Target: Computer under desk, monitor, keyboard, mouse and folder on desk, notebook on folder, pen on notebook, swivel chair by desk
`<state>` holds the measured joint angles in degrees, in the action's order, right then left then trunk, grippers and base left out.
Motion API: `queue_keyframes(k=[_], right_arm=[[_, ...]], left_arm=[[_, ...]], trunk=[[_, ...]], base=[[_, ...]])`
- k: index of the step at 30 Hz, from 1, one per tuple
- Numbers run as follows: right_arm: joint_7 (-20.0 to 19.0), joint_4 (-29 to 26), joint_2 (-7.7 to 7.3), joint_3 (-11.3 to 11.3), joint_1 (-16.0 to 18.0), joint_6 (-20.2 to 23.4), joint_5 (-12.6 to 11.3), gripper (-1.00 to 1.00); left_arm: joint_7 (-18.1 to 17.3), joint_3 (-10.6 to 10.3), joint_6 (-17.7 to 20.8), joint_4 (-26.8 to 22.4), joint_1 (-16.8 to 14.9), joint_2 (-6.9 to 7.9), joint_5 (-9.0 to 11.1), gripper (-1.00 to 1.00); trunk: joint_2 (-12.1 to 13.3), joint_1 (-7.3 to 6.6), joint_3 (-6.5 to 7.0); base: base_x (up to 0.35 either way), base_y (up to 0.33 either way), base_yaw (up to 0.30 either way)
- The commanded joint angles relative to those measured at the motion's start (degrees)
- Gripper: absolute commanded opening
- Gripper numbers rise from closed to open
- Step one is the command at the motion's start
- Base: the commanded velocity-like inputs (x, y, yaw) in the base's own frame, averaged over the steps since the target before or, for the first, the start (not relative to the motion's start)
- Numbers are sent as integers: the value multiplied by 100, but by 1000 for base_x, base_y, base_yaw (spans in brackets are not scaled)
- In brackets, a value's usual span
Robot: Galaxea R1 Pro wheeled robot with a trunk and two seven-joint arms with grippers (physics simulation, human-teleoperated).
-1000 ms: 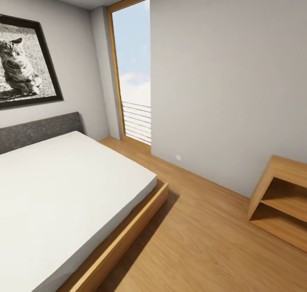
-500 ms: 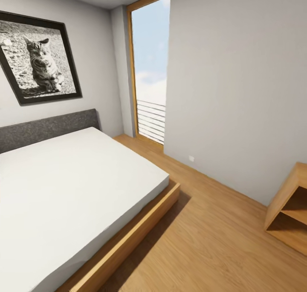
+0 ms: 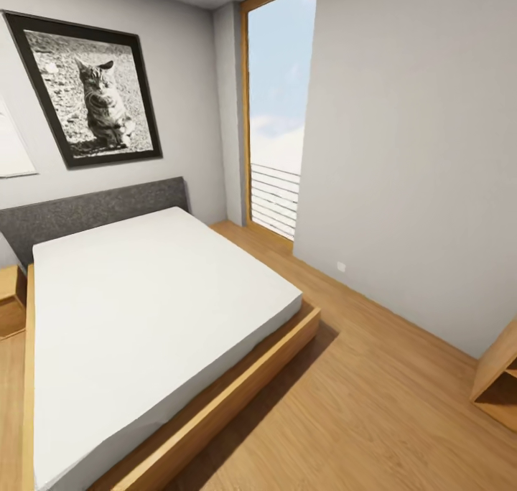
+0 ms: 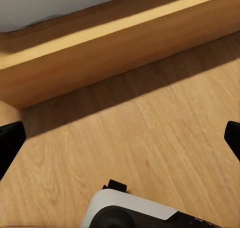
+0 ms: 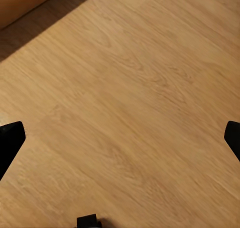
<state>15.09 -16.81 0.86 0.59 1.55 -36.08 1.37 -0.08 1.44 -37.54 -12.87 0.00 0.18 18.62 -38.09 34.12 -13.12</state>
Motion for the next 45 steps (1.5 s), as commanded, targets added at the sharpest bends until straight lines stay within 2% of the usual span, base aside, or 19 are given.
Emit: queue_keyframes(k=[1, 21, 31, 45], right_arm=[[20, 2, 2, 4, 3, -15, 13, 100], [35, 2, 11, 11, 3, -15, -12, 100], [33, 2, -29, 12, 3, -5, -14, 100], [29, 10, -56, 12, 3, -100, 5, 100]], left_arm=[[-1, 14, -8, -5, 0, -1, -8, 100], [12, 27, 0, -2, 0, 6, -3, 100], [17, 39, 18, -4, 0, 12, 1, 100], [17, 40, 18, -2, 0, 10, 1, 100]], trunk=[[-7, 1, -14], [-7, 1, -99], [-7, 1, -105], [-7, 1, -105]], base=[[0, 0, 202], [-4, 0, 240], [-167, 98, 273], [-14, 9, 283]])
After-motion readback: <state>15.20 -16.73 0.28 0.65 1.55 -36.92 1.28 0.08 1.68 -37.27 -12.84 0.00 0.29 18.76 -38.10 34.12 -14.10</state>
